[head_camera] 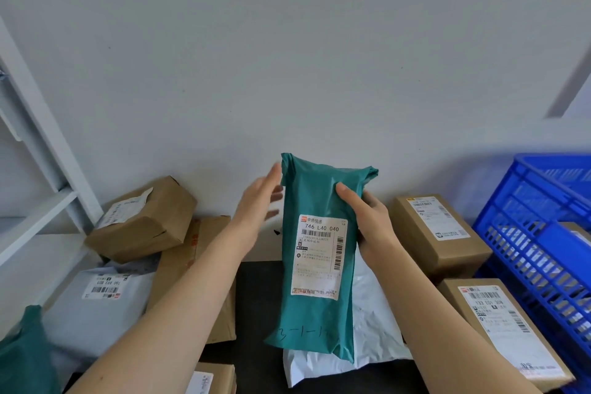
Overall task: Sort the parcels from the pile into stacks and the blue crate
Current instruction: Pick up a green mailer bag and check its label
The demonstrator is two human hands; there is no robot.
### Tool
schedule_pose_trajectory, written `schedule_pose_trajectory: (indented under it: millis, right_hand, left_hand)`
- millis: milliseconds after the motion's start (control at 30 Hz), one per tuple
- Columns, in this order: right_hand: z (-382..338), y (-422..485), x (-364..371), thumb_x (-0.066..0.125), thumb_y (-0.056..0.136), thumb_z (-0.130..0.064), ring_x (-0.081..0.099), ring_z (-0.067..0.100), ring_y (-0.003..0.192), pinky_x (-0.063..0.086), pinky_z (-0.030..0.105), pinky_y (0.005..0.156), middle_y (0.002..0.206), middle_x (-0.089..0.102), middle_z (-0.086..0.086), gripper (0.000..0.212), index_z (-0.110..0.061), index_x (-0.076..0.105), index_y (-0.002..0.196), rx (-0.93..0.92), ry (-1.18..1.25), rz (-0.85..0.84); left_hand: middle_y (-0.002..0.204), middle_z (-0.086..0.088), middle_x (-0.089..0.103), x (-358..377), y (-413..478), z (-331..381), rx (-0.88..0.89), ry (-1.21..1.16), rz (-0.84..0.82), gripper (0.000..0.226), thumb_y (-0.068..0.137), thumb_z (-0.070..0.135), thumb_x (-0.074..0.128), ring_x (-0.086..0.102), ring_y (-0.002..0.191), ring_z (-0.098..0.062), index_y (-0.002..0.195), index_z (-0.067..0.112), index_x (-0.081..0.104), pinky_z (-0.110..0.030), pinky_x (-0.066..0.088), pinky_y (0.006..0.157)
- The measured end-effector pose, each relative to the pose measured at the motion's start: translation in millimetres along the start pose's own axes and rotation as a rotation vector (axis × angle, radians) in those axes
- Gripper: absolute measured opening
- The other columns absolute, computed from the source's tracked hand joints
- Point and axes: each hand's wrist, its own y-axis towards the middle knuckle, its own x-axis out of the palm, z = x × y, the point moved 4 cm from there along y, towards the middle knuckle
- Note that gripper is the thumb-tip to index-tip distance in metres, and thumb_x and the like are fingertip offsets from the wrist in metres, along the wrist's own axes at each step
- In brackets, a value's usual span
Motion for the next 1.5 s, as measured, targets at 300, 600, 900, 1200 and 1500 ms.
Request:
schedule_pose_trajectory:
  millis: [300,600,900,1200,1500]
  right_hand:
    - [-25.8,-5.6,15.2,0.077,0.078,-0.029,0.073,0.021,0.082,0.057,0.033,0.068,0.097,0.075,0.002,0.038,-0.017,0.063,0.111,-0.076,-0.024,-0.067]
    - [-42.2,-13.2,18.4,0.062,0.09,-0.04,0.068,0.016,0.081,0.052,0.027,0.066,0.093,0.072,-0.006,0.017,-0.026,0.064,0.1,-0.139,-0.09,0.054]
    - [-73.2,-15.6,16.0,0.047,0.097,-0.041,0.034,0.016,0.062,0.027,0.031,0.058,0.065,0.035,0.001,0.045,-0.015,0.032,0.064,-0.123,-0.201,0.33]
    - [-94.5,-23.9,12.9,0.043,0.093,-0.018,0.019,0.016,0.053,0.018,0.03,0.054,0.052,0.023,-0.002,0.045,-0.018,0.021,0.054,-0.305,-0.373,0.404]
    - [-100.0,-35.9,26.2,0.04,0.101,-0.028,0.023,0.014,0.052,0.021,0.03,0.053,0.052,0.026,-0.002,0.051,-0.016,0.025,0.054,-0.428,-0.376,0.4]
  left_hand:
    - [0.063,-0.005,0.037,-9.7,18.8,56.9,0.274,0.398,0.322,0.045,0.098,0.042,0.041,0.036,0.062,-0.021,0.064,0.014,0.031,-0.032,0.028,0.062]
    - [0.075,-0.008,0.048,7.9,15.8,55.1,0.143,-0.131,0.204,0.026,0.1,0.029,0.042,0.046,0.069,-0.016,0.086,0.009,0.051,-0.029,0.043,0.07]
    - [0.065,0.0,0.041,19.6,8.2,65.7,0.27,-0.102,0.166,0.038,0.102,0.033,0.041,0.041,0.069,-0.016,0.072,0.009,0.043,-0.029,0.041,0.072]
    - [0.058,0.003,0.042,3.8,2.9,87.1,0.521,0.176,0.239,0.041,0.1,0.022,0.049,0.039,0.054,-0.003,0.063,0.003,0.044,-0.02,0.034,0.06]
    - [0.057,0.0,0.035,8.7,5.7,78.9,0.148,0.115,0.28,0.057,0.088,0.061,0.049,0.035,0.057,-0.018,0.058,0.017,0.027,-0.033,0.032,0.064]
